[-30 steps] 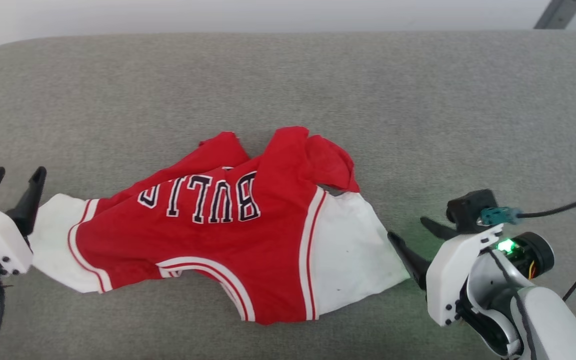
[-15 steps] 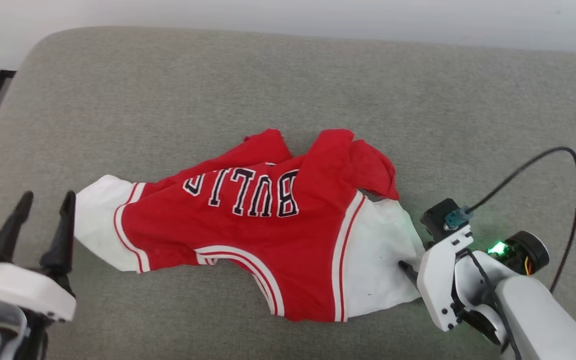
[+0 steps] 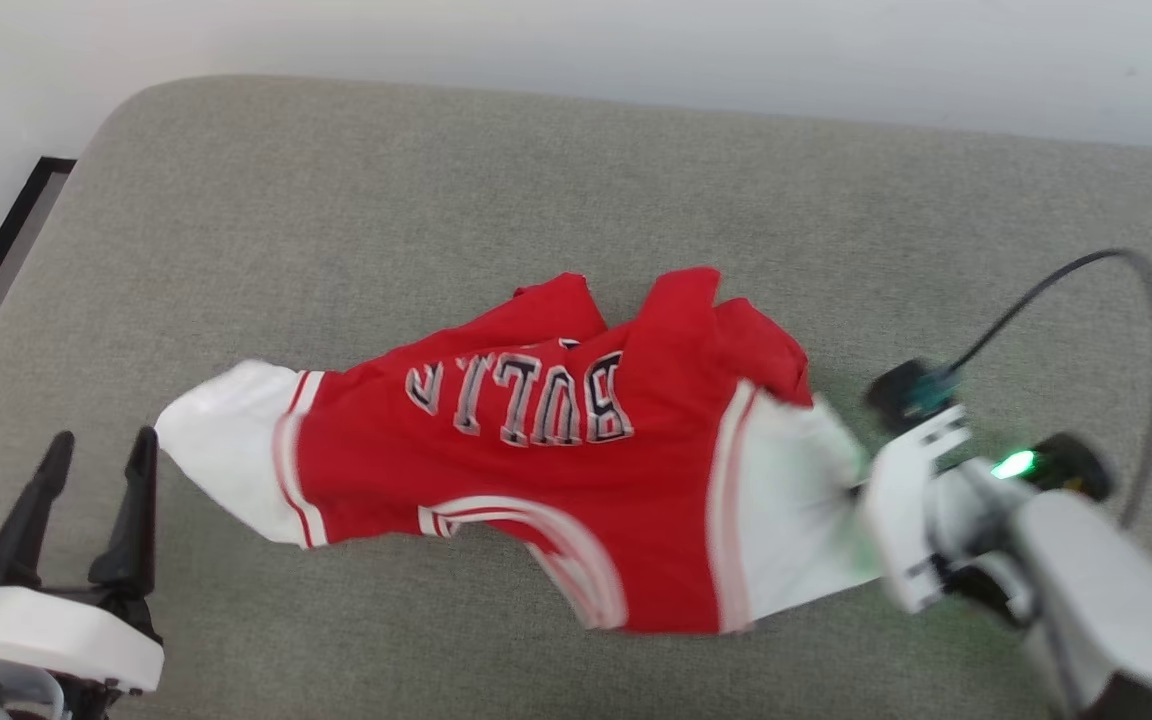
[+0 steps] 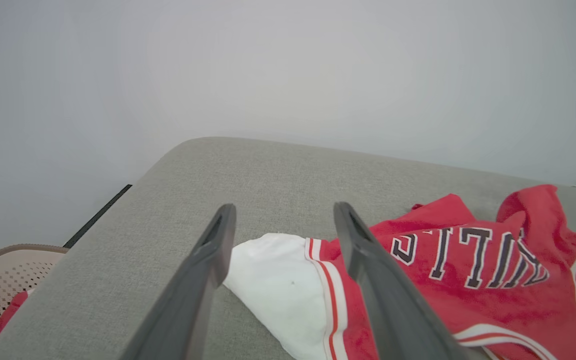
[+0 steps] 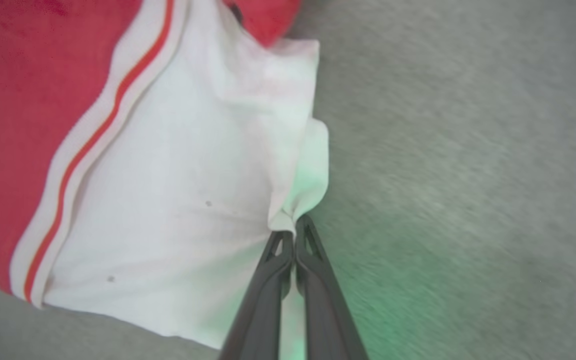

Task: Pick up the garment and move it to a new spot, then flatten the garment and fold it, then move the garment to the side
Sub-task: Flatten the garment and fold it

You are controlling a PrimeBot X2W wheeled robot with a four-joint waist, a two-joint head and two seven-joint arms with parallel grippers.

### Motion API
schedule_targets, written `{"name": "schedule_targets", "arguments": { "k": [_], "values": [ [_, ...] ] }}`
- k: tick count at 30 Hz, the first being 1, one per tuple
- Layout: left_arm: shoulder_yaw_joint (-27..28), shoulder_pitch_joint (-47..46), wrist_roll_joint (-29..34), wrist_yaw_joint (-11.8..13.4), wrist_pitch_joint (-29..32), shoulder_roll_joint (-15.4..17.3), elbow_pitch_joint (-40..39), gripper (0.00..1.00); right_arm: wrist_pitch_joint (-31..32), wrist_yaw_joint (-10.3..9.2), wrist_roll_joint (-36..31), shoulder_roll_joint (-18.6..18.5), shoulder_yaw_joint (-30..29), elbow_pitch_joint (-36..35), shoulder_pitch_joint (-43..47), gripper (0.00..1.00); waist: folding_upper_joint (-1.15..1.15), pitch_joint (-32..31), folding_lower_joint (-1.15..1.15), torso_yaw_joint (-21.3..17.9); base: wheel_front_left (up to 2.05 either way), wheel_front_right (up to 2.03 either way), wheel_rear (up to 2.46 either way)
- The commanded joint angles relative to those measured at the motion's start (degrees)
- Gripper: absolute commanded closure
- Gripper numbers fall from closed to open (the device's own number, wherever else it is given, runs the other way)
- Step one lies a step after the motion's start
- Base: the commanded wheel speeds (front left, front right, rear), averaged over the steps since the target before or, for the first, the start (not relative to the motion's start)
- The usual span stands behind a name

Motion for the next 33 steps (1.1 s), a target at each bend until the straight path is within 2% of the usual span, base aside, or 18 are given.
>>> {"name": "schedule_targets", "arguments": {
  "k": [1,9,10,11,12,19,27,28,33],
  "values": [
    [0.0,0.8,0.2,0.2,-0.2,0.0,-0.4,0.00,0.4,-0.37,0.2,-2.2,-1.1,1.0,-0.5,1.00,0.00,-0.3,0.00,-0.3,0.00,0.00,0.00],
    [-0.9,1.1,-0.3,-0.4,1.7,0.9,-1.3,0.00,0.7,-0.34,-0.3,-6.4,-6.1,1.9,-2.7,1.00,0.00,-0.7,0.00,-1.4,0.00,0.00,0.00],
    [-1.0,1.1,-0.2,-0.2,2.1,1.0,-1.2,0.00,0.6,-0.34,-0.2,-6.3,-6.5,2.2,-3.0,0.91,0.00,-0.7,0.00,-1.7,0.00,0.00,0.00],
    [-1.3,1.0,-0.7,-0.5,2.6,0.9,-1.3,0.00,0.2,-0.34,-0.2,-6.2,-7.0,2.6,-3.2,0.55,0.00,-0.6,0.00,-1.8,0.00,0.00,0.00],
    [-1.7,1.0,-1.3,-0.8,3.3,0.7,-1.3,0.00,-0.2,-0.34,-0.6,-6.1,-7.8,2.9,-3.4,0.00,0.00,-0.6,0.00,-2.0,0.00,0.00,0.00],
    [-4.6,1.3,-4.0,-1.3,11.3,1.4,-1.1,0.00,-1.7,-0.33,-1.2,-4.4,-12.0,0.5,-2.0,0.00,0.00,-0.4,0.00,-3.7,0.00,0.00,0.00],
    [-7.4,1.8,-8.7,2.3,24.8,3.1,-0.6,0.00,-3.6,-0.28,-2.7,-2.6,-18.0,-11.2,2.5,0.00,0.00,0.2,0.00,-5.9,0.00,0.00,0.00],
    [-7.4,1.8,-8.7,2.3,24.8,3.1,-0.6,0.00,-3.6,-0.28,-2.7,-2.6,-18.0,-11.2,2.5,0.00,0.00,0.2,0.00,-5.9,0.00,0.00,0.00],
    [-9.1,-0.7,-9.4,4.1,31.7,4.5,1.3,0.00,-4.3,-0.28,-3.9,0.1,-21.4,-20.0,6.0,0.00,0.00,0.6,0.00,-7.3,0.00,0.00,0.00]
  ]
}}
